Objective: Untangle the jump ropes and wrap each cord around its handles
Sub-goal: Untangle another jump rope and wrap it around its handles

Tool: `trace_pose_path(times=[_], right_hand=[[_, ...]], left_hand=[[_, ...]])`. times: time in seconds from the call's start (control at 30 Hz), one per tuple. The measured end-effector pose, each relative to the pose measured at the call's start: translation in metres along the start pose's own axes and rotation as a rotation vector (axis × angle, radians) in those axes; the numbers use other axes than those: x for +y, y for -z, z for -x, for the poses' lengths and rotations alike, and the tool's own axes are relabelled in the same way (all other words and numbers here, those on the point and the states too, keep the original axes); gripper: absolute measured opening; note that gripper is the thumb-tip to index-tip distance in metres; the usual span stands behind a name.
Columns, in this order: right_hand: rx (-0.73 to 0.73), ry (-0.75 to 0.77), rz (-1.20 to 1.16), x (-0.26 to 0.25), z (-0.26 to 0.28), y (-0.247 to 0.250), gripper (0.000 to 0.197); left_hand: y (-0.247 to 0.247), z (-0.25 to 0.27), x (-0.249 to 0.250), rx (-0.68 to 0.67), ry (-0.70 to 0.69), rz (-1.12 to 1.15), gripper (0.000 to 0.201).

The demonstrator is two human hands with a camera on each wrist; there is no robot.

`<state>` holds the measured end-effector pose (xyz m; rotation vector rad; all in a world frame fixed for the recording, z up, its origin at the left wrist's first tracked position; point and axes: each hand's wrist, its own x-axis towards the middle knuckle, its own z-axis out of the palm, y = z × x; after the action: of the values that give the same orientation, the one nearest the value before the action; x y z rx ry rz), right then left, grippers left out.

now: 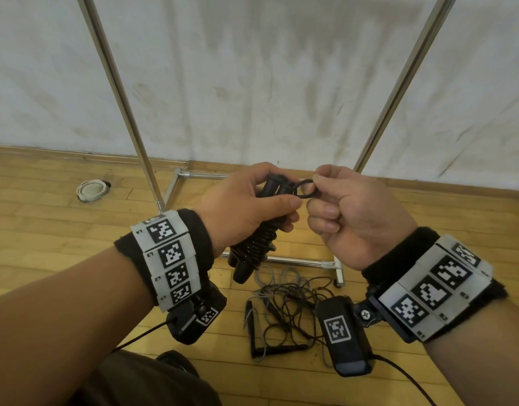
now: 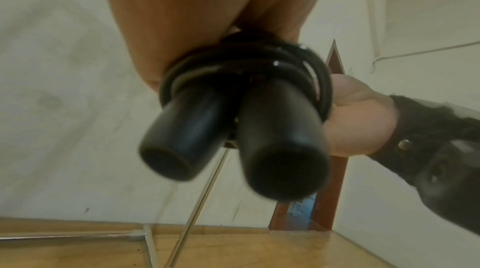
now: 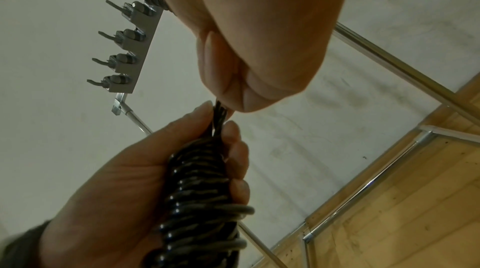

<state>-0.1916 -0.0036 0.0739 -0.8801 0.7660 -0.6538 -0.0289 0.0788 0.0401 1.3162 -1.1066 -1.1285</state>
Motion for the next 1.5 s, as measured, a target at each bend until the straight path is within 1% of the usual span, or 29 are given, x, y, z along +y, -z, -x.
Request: trace_pose_path(times=[0.07, 0.2, 0.3, 0.4, 0.6, 0.73, 0.8, 0.87, 0.97, 1.1, 1.17, 1.27, 1.4, 1.5], right_hand=[[0.016, 0.0, -0.028, -0.004, -0.001, 0.0, 0.016], [0.022, -0.013, -0.032, -0.006, 0.0, 0.0, 0.013], [0.018, -0.021, -0.023, -0.007, 0.003, 0.0, 0.016], [0.019, -0.029, -0.008, -0.01, 0.004, 0.0, 0.016], [0.022, -0.038, 0.027, -0.018, 0.006, 0.0, 0.019], [0.018, -0.041, 0.041, -0.027, 0.007, 0.003, 0.019], [0.017, -0.045, 0.041, -0.031, 0.007, 0.004, 0.022], [0.027, -0.043, 0.047, -0.029, 0.007, 0.004, 0.023], [0.056, -0.041, 0.092, -0.012, 0.005, 0.003, 0.021], [0.075, -0.083, 0.151, 0.003, 0.004, 0.005, 0.018], [0.089, -0.09, 0.145, 0.002, 0.002, 0.008, 0.015], [0.107, -0.11, 0.131, -0.001, 0.002, 0.008, 0.017], [0.122, -0.146, 0.121, -0.011, 0.002, 0.01, 0.021], [0.125, -0.134, 0.107, -0.017, 0.001, 0.012, 0.022]], left_hand=[[-0.001, 0.001, 0.002, 0.01, 0.003, 0.007, 0.021], [-0.002, 0.001, 0.004, -0.054, 0.003, -0.068, 0.018], [-0.001, 0.001, 0.005, -0.085, 0.02, -0.151, 0.021], [0.0, 0.002, 0.004, -0.084, 0.026, -0.229, 0.025], [0.002, 0.003, 0.002, -0.097, 0.007, -0.298, 0.02], [0.003, 0.003, -0.003, -0.143, -0.034, -0.343, 0.017], [0.002, 0.004, -0.006, -0.159, -0.043, -0.358, 0.016], [0.001, 0.003, -0.011, -0.165, -0.038, -0.351, 0.015], [-0.002, 0.003, -0.025, -0.181, 0.017, -0.272, 0.016], [-0.002, 0.002, -0.036, -0.168, 0.113, -0.172, 0.029], [0.002, -0.002, -0.036, -0.178, 0.133, -0.146, 0.022], [0.002, -0.004, -0.036, -0.199, 0.151, -0.188, 0.01], [-0.003, -0.006, -0.038, -0.196, 0.139, -0.217, 0.009], [-0.004, -0.008, -0.037, -0.222, 0.114, -0.204, 0.005]])
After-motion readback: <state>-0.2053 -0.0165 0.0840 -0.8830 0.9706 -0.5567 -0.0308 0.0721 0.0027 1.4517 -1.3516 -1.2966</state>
